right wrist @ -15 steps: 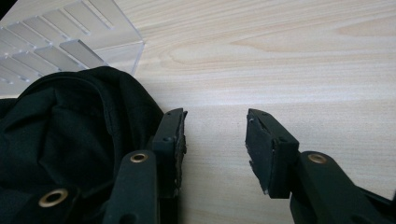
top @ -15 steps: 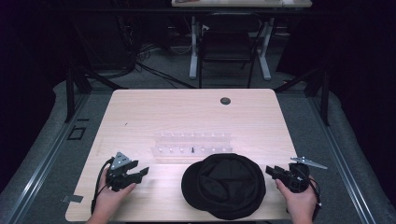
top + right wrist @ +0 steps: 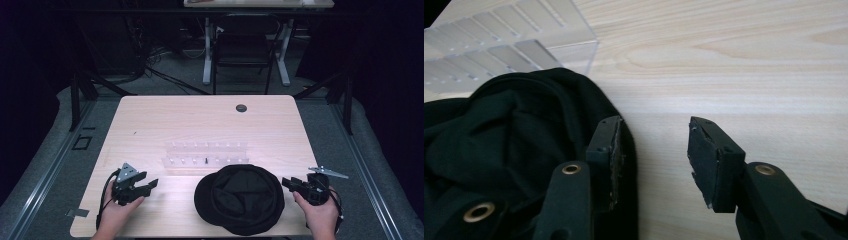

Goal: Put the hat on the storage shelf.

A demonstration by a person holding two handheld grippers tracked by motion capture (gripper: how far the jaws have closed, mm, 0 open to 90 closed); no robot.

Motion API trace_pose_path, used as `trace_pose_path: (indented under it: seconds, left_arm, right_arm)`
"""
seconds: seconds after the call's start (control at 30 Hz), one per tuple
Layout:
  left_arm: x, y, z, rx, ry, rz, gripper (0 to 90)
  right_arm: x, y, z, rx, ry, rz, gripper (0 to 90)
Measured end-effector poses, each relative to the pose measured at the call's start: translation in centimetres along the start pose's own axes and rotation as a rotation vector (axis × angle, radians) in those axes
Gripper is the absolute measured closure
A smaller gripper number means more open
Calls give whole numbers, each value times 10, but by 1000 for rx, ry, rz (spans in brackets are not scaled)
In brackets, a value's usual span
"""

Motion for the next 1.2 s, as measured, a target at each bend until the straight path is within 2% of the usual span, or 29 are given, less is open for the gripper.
trace_pose_path:
  seconds: [0.13,0.17,0.23,0.3,0.37,0.57,0.7,0.8,0.9,0.93,0.97,1.03,1.13,1.2]
  left_arm:
    - [-1,0,-1,9,1,-2,446]
    - [-1,1,-1,15,4,1,447]
    - [-2,0,-1,26,1,10,448]
    - [-1,0,-2,22,4,0,448]
    - [-2,0,-2,20,5,1,448]
    - [-2,0,-2,10,11,18,448]
    - [-2,0,-3,9,10,25,447]
    - [-2,0,-3,11,11,29,447]
    - [-1,0,-4,18,9,28,447]
    - [-1,0,-4,18,9,28,447]
    - [-1,1,-4,18,11,28,447]
    - [-1,1,-4,16,10,27,446]
    - [-1,1,-4,15,10,28,446]
    - [-2,1,-5,15,12,27,445]
  right_arm:
    - [-1,-7,8,-3,-20,31,570]
    - [-2,-11,12,5,-39,38,574]
    - [-3,-13,15,6,-42,51,575]
    - [-5,-14,16,-17,-20,81,576]
    - [-6,-16,18,-40,-17,95,577]
    - [-11,-18,22,-58,0,163,572]
    - [-15,-22,26,-79,28,213,529]
    - [-17,-24,27,-76,32,236,529]
    - [-19,-28,30,-70,43,292,528]
    - [-19,-28,30,-70,43,292,528]
    - [-18,-28,33,-78,48,340,565]
    - [-17,-28,36,-91,63,375,575]
    - [-16,-28,39,-103,83,408,592]
    - [-14,-30,41,-94,91,420,600]
Point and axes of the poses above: each handheld gripper's, and its own axes: x roughly forward along the jaws, y roughly out of its underside, z roughly to its left, the point moved 4 cm from there along x, roughly forward along the jaws, and after that the axes turned 8 degrees about -y, right-handed, at the moved point
